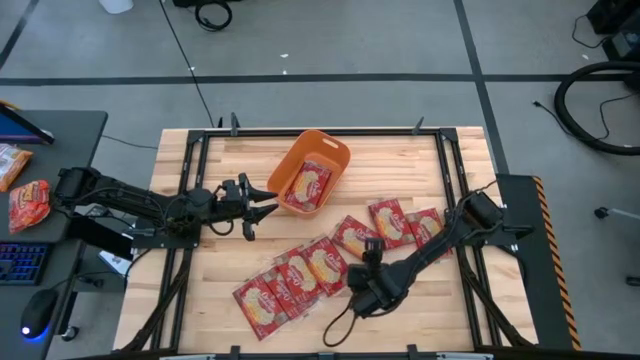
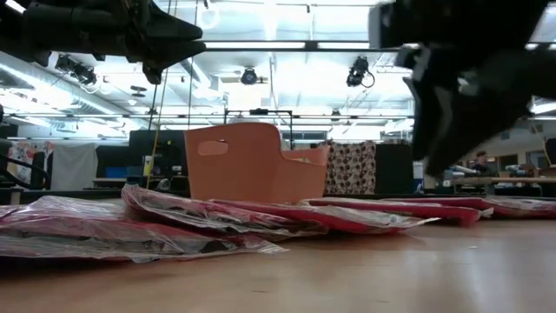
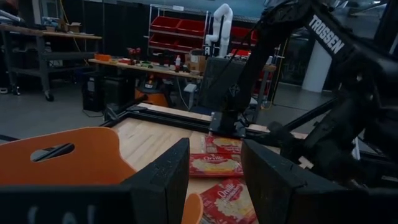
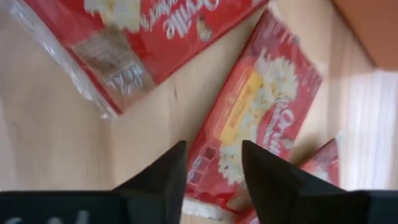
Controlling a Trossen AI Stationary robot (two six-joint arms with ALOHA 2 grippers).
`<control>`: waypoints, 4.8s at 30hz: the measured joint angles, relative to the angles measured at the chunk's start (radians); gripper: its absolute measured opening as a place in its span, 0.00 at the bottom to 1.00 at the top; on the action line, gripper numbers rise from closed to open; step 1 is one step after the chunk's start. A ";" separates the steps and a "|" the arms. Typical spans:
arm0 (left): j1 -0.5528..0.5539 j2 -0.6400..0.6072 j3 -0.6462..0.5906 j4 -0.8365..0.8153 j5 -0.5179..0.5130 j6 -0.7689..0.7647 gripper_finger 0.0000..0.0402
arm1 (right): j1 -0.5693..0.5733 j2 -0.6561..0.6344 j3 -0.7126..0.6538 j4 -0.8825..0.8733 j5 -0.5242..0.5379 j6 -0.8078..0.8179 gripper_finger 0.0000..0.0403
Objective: Sort popcorn bags into baskets
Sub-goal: Put the red popcorn bag into the orange bin
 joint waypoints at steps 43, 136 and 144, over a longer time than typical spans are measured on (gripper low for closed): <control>0.001 0.000 0.000 0.001 0.000 -0.006 0.37 | -0.019 0.003 0.015 -0.272 0.226 0.000 0.01; 0.001 0.000 0.000 -0.007 -0.026 0.021 0.37 | -0.636 -0.457 -0.378 0.414 -0.116 -0.766 0.38; 0.001 0.000 0.000 -0.007 -0.026 0.018 0.37 | -0.485 -0.455 -0.450 0.282 -0.066 -0.464 0.47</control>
